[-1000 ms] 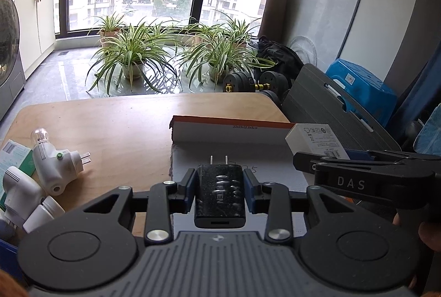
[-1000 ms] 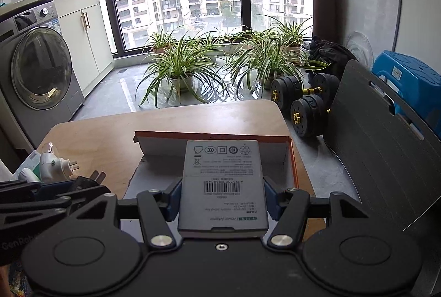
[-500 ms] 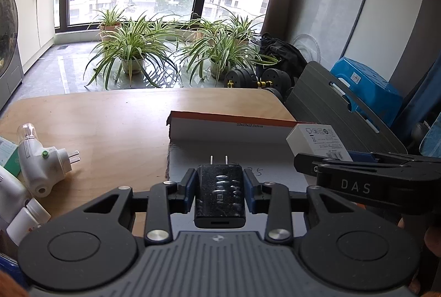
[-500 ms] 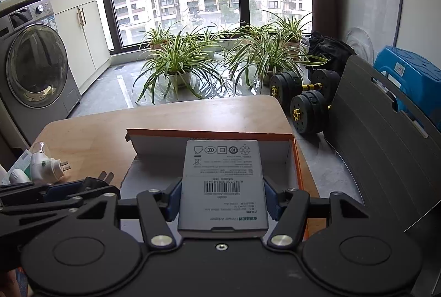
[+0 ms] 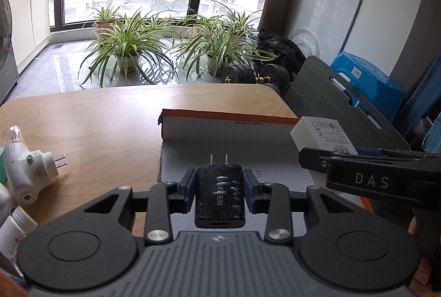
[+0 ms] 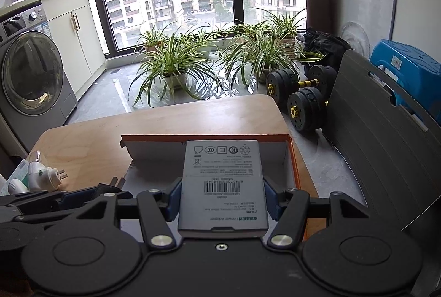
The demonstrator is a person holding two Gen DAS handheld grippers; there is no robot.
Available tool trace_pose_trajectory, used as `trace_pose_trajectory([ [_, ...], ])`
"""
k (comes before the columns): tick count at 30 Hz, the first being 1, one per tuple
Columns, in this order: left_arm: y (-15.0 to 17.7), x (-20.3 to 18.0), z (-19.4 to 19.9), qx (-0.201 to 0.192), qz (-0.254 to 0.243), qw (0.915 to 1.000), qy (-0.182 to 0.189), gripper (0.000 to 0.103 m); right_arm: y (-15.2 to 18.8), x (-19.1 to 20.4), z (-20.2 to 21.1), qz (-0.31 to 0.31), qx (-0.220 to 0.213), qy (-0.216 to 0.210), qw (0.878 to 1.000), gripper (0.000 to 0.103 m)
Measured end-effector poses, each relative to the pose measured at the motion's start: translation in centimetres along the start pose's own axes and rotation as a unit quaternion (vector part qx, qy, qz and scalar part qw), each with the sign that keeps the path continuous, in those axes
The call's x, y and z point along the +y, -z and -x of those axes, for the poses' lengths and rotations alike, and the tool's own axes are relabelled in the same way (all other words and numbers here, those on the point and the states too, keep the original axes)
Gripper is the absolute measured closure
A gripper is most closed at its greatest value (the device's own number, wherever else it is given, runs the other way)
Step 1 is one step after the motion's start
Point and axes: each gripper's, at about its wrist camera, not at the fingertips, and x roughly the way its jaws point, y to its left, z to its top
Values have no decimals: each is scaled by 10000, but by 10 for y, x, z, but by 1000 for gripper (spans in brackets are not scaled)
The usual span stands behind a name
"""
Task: Organize rigid objects
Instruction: 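Carry the black adapter with left tool while right tool carries the white box to the tray, then lower and release the adapter from left tool while right tool releases the white box in the tray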
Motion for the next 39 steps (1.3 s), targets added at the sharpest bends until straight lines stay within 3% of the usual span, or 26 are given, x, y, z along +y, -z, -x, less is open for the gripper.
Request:
trace_pose_trajectory([
  [39,-8,-15,-27,163,-293,9994,55,67,-7,-11,-17,-264,133,98,9995,32],
])
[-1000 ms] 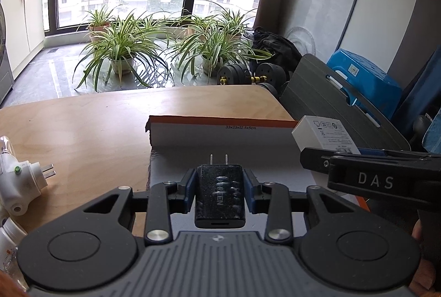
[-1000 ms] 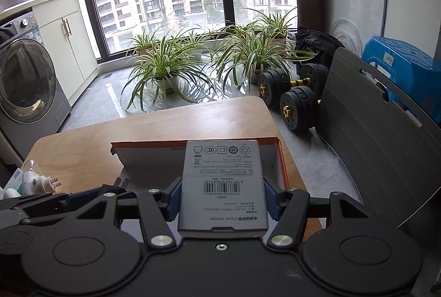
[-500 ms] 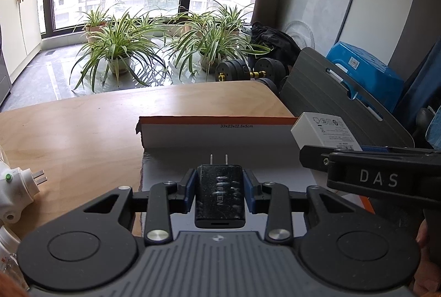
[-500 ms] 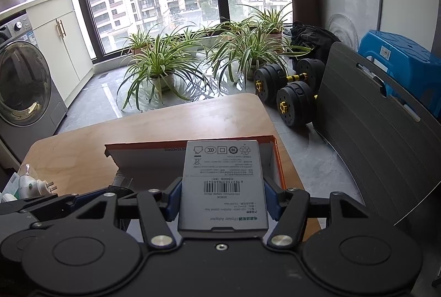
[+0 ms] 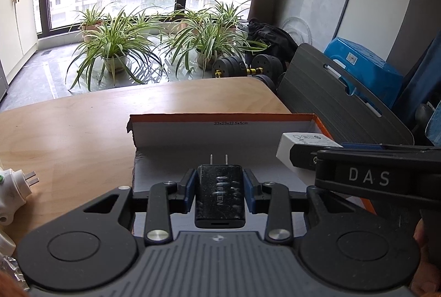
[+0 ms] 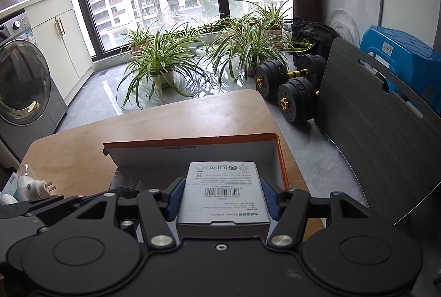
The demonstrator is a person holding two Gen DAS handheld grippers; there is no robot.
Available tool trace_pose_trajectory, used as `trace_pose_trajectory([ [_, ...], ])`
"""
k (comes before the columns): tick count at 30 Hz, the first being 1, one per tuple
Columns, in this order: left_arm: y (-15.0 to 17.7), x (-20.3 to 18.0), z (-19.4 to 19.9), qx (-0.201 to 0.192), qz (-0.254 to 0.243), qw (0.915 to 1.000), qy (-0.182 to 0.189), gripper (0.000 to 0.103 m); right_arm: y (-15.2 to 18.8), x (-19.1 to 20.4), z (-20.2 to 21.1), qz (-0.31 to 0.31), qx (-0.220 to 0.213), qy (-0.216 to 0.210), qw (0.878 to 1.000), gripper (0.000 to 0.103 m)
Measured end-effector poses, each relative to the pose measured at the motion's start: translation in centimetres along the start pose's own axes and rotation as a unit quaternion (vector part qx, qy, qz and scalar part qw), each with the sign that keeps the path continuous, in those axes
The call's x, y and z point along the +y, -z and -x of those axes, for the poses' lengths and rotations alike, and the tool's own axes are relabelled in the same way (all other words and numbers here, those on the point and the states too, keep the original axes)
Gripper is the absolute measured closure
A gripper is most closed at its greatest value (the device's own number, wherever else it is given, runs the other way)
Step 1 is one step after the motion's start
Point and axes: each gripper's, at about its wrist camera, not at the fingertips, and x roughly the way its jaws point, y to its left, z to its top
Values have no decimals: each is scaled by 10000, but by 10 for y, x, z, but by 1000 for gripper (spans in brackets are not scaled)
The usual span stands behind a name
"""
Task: Organize rigid objects
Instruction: 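Lower and release the adapter from left tool while right tool releases the white box in the tray, then withdraw both open tools from the tray back toward the remaining objects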
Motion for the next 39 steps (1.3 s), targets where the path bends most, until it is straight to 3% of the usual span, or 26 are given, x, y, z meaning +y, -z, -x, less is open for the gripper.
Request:
trace_pose_trajectory([
  [7,-2,-4,-5,28,-34,10000,80,63,1,-2,-1,-14,-109,94,9999,26],
  [12,-4,-7,0,-14,-47,9999,130,35,0,-5,7,-65,-250,86,9996,24],
  [13,-4,-8,2,1,-50,9999,116,24,0,-5,9,-62,-296,82,9995,24],
  [17,-2,-12,12,28,-66,9999,-134,1,2,-7,19,-69,-430,41,9990,17],
  [20,-2,-12,20,121,49,9995,-276,0,5,-10,28,-65,-496,-112,9987,12],
  [24,1,-14,34,179,129,9992,-320,0,11,-9,37,-33,-509,90,9987,12],
  [33,13,-21,60,220,-5,9989,-406,0,30,-8,76,-300,-370,72,9988,12],
  [39,21,-17,77,170,121,9986,-479,0,40,-8,95,-490,-605,275,9966,7],
])
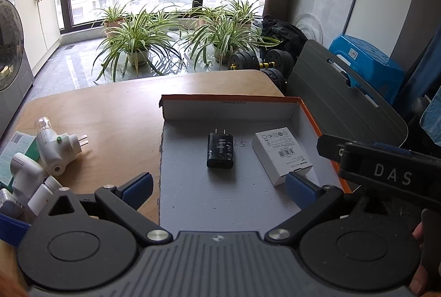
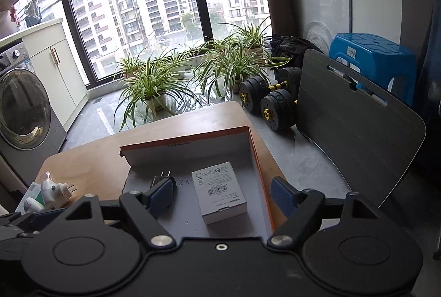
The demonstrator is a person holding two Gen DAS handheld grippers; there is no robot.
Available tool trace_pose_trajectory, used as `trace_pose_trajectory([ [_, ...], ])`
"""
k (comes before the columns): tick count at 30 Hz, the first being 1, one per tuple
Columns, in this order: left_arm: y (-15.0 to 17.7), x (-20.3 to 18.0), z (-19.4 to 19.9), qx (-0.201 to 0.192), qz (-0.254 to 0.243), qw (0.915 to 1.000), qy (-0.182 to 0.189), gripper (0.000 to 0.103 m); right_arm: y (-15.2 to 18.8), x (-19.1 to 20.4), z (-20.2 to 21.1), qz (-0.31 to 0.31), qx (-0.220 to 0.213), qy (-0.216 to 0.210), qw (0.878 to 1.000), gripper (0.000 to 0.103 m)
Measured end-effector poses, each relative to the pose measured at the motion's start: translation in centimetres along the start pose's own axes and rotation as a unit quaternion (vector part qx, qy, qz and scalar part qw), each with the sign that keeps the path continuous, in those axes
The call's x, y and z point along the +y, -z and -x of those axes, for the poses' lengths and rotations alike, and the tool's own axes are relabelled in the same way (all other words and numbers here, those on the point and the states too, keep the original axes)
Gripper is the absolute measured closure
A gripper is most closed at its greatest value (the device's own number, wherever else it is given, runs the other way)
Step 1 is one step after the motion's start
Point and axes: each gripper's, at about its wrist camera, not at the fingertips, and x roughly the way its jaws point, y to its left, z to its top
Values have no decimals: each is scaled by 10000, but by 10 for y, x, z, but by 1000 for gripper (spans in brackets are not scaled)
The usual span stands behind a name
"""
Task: Organize rigid objects
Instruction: 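Withdraw both open tools from the tray back toward the remaining objects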
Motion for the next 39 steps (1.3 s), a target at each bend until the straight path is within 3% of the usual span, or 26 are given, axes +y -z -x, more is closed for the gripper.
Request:
trace_pose_trajectory([
  [7,9,4,18,-98,-14,9999,-85,0,11,11,18,240,-119,14,9996,5],
  [18,34,18,39,-139,-20,9995,-282,0,31,34,28,458,177,-175,9986,4],
  [39,76,69,71,-110,420,9976,-545,0,67,91,36,878,506,-608,9930,4],
])
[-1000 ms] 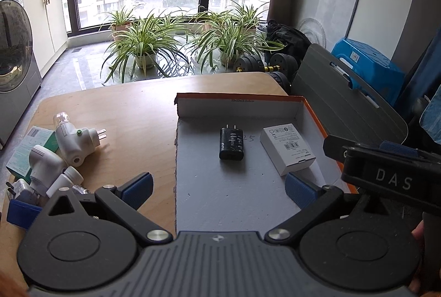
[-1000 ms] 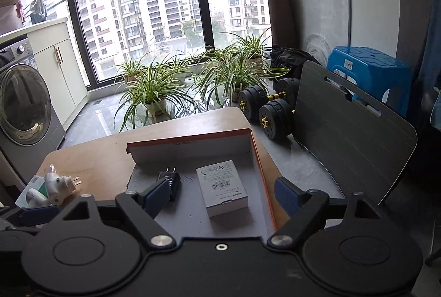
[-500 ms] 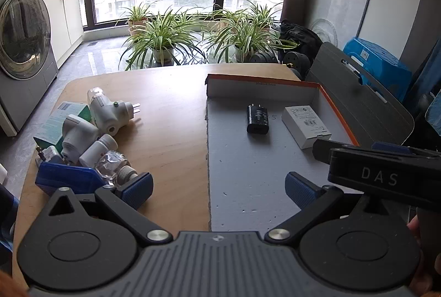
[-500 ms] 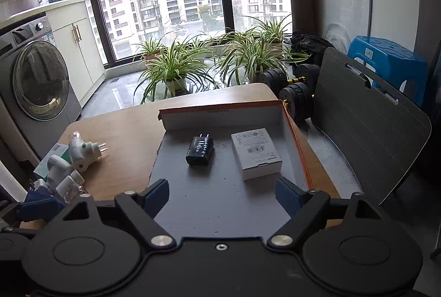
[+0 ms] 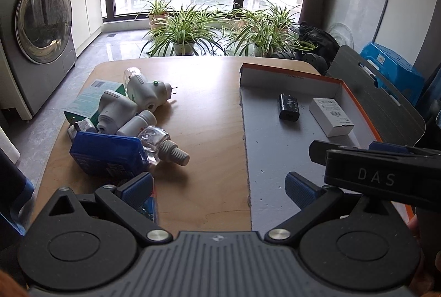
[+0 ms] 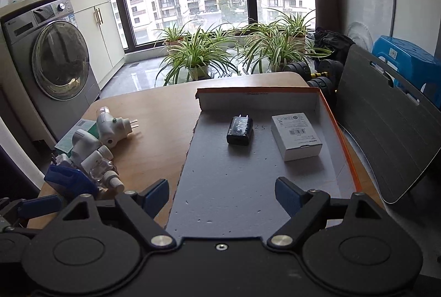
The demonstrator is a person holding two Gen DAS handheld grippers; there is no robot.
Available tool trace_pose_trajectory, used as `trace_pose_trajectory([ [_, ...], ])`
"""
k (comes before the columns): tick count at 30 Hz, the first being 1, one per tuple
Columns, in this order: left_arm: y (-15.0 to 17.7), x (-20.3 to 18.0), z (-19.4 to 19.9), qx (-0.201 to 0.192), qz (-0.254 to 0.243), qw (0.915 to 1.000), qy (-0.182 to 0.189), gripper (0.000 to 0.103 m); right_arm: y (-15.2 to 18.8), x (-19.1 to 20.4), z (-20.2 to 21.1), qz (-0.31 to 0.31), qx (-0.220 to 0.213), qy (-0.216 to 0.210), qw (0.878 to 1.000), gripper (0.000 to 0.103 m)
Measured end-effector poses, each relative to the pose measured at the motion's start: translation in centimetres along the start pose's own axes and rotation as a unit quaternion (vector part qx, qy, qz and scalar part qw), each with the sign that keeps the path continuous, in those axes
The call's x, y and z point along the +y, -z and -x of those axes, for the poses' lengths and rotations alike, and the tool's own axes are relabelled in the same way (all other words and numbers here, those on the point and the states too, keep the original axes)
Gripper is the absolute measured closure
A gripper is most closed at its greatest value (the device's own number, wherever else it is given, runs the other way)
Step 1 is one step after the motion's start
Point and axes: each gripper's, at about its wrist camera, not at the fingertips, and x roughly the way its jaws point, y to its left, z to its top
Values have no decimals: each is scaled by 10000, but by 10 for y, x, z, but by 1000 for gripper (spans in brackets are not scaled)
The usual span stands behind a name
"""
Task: Organize rigid objects
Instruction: 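Withdraw both open tools from the tray back toward the remaining objects, then grasp the blue plastic box with left tool while right tool grasps the red-and-blue card package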
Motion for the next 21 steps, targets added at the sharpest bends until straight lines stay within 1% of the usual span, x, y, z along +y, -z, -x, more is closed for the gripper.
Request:
trace_pose_trajectory([
  [11,17,31,8,24,149,9997,-200,0,15,38,-9,319,189,-285,9989,4],
  [15,25,44,8,53,210,9995,-212,0,21,50,-12,485,229,-383,9978,4],
  [21,32,74,3,90,367,9981,-495,0,29,53,-14,348,282,-437,9980,4],
])
